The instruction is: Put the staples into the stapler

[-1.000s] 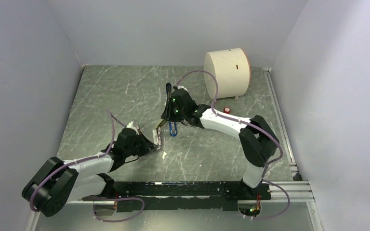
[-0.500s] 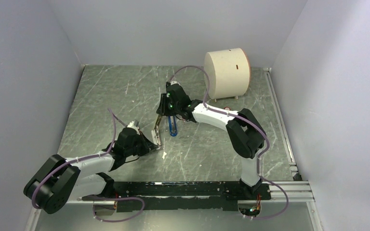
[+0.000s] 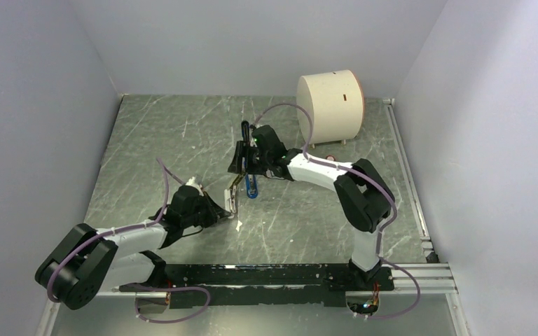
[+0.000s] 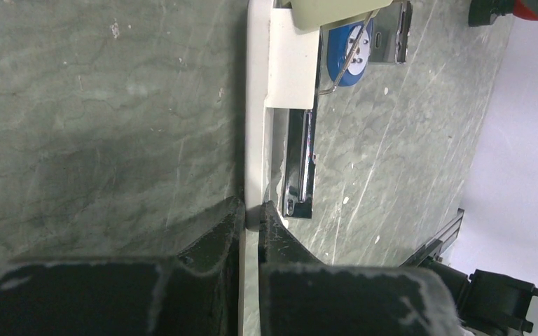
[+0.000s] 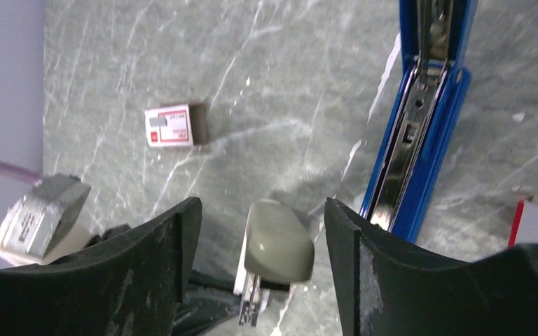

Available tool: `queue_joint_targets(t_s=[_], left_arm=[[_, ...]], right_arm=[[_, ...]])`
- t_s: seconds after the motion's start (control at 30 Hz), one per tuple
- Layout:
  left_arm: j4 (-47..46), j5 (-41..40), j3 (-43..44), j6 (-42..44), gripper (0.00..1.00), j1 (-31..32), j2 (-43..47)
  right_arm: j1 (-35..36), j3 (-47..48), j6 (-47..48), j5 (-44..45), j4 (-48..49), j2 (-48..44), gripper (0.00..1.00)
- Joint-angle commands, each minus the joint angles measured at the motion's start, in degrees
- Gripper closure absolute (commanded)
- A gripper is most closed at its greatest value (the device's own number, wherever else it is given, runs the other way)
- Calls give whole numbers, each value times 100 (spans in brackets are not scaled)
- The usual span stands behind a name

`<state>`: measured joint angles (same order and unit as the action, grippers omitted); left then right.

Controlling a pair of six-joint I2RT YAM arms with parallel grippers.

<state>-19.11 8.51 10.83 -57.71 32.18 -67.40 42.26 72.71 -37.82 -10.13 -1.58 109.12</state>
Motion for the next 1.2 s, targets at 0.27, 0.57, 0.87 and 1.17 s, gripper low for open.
queue_joint_targets(t_s=[0.27, 0.57, 0.87, 1.17], left_arm=[[275, 135, 86, -106, 95, -6, -151], [252, 109, 106, -110, 95, -19, -148], [224, 131, 65, -150, 95, -20, -101], [233, 142, 3, -169, 95, -20, -40]], right_arm=[[72, -957, -229, 391, 285, -1080, 20], [689, -1215, -645, 1334, -154, -1292, 39], [1075, -945, -734, 1167, -91, -555, 35], [1088, -628, -592, 1342, -93, -64, 42]])
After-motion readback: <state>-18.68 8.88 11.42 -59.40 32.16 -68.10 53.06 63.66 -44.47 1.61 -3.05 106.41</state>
